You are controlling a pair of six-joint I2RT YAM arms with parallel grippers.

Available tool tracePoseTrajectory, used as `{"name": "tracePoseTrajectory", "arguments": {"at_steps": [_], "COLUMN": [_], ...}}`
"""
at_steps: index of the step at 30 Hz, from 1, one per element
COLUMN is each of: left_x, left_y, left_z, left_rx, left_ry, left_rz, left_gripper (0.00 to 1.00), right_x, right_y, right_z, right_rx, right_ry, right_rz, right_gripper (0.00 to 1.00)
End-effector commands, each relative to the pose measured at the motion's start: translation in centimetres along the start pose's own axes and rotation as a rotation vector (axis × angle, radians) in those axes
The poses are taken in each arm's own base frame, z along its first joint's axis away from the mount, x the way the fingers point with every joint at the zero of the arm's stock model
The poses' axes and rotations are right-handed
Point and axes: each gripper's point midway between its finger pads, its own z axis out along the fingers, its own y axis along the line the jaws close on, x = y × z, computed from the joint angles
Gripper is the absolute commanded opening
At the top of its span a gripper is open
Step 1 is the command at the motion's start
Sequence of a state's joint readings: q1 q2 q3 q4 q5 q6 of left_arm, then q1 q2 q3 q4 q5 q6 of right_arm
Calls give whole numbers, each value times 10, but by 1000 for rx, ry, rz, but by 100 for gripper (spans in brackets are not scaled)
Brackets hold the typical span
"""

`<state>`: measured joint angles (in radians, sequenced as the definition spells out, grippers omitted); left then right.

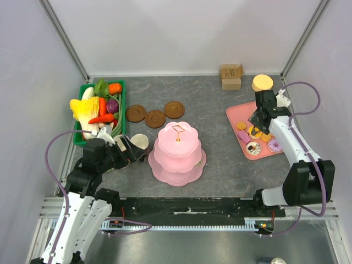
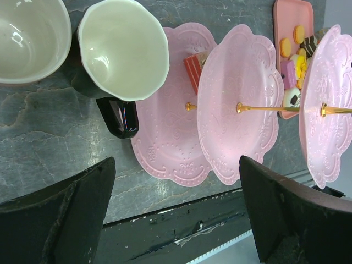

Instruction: Serve the afternoon tea

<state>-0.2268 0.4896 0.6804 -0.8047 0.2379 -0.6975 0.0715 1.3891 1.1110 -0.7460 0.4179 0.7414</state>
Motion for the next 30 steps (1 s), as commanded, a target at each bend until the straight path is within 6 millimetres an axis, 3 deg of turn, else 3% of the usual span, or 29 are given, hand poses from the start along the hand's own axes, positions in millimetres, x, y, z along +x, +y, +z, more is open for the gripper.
{"name": "tracePoseTrajectory", "arguments": {"at_steps": [1, 12, 25, 30], "left_x": [-5, -6, -6, -6], "left_y": [-7, -6, -4, -4], "left_z": [0, 1, 2, 2], "left_rx": [42, 36, 26, 22], "left_ry": [-23, -25, -25, -23], "left_rz": [47, 43, 39, 36], "left_gripper": [99, 99, 99, 100], "right_x": [-17, -18, -20, -21], "right_y": [7, 4, -2, -1], "right_z": [7, 21, 0, -21], "right_rx": [-19, -5, -58, -129], "right_ry": [-39, -2, -33, -42], "right_rz": [84, 52, 24, -1], "right_gripper": [59, 49, 26, 24]}}
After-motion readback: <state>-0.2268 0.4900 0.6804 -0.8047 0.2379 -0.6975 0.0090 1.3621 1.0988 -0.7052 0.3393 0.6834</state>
